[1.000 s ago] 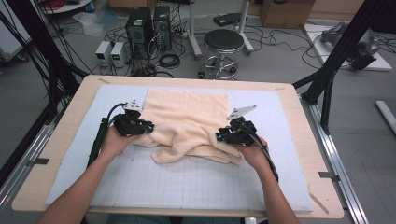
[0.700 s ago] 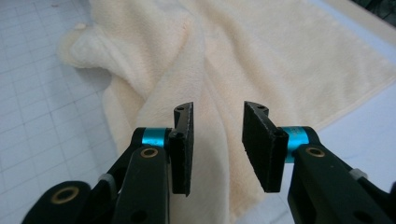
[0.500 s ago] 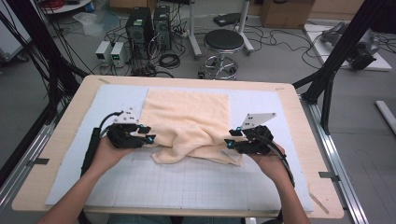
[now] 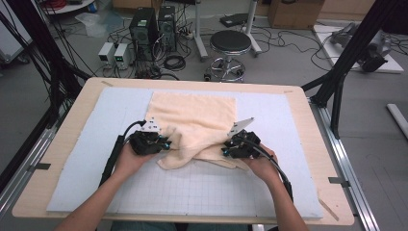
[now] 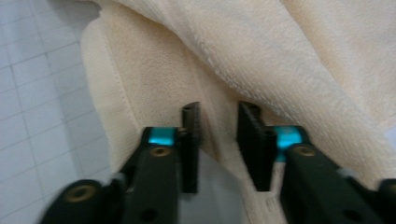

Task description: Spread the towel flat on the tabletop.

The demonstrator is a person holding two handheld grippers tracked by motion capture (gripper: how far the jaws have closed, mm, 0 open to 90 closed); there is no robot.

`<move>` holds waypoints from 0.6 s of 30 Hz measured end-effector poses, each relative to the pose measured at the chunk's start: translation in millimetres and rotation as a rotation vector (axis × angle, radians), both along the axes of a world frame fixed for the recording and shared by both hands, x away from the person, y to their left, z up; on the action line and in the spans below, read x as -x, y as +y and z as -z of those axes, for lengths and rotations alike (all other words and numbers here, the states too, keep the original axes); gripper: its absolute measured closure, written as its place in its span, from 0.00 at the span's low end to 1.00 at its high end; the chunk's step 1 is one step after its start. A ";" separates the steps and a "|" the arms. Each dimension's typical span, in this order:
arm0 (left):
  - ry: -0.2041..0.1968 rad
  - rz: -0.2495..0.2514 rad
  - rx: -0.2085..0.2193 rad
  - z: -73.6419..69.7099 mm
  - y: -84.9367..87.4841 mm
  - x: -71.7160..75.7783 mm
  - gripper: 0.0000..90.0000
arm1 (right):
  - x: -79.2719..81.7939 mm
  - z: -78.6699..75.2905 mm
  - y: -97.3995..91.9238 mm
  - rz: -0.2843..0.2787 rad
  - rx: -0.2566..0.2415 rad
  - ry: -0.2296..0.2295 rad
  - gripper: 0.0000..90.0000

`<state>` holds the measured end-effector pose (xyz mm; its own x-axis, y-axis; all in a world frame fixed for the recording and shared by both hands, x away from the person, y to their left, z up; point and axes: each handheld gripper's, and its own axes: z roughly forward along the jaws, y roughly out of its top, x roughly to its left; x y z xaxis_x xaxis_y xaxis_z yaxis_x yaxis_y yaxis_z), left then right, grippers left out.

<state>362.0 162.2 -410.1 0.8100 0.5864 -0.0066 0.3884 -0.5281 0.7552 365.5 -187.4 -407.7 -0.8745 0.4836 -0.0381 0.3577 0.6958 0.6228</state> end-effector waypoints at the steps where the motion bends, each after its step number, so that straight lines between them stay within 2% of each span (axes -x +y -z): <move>1: -0.002 0.007 -0.002 -3.1 3.3 1.6 0.88 | -0.3 0.2 -0.1 -0.011 -0.010 0.010 0.92; 3: -0.010 0.014 0.009 -11.1 11.9 4.7 0.91 | 1.4 0.0 0.2 -0.027 -0.003 0.020 0.94; 6: -0.013 0.002 0.052 -27.8 29.2 7.9 0.93 | 5.1 -1.8 -0.5 -0.045 -0.004 0.037 0.96; 7: -0.019 0.002 0.049 -33.2 34.9 8.9 0.93 | 6.9 -3.3 -1.2 -0.049 -0.014 0.047 1.00; 11: -0.056 -0.037 0.050 -52.5 57.4 11.0 0.94 | 17.9 -11.3 -1.3 -0.094 -0.035 0.044 1.00; 13: -0.055 -0.066 0.057 -55.8 64.5 6.3 0.94 | 24.2 -14.4 -1.9 -0.099 -0.039 0.009 1.00; 15: -0.039 -0.090 0.053 -54.4 66.7 -1.6 0.94 | 25.3 -16.0 -5.0 -0.084 -0.048 -0.003 0.98; 16: -0.022 -0.101 0.051 -51.4 65.9 -6.9 0.94 | 23.9 -15.9 -6.9 -0.076 -0.053 -0.010 0.93; 18: 0.008 -0.121 0.012 -41.8 59.2 -18.1 0.93 | 20.7 -13.9 -9.9 -0.066 -0.070 -0.007 0.83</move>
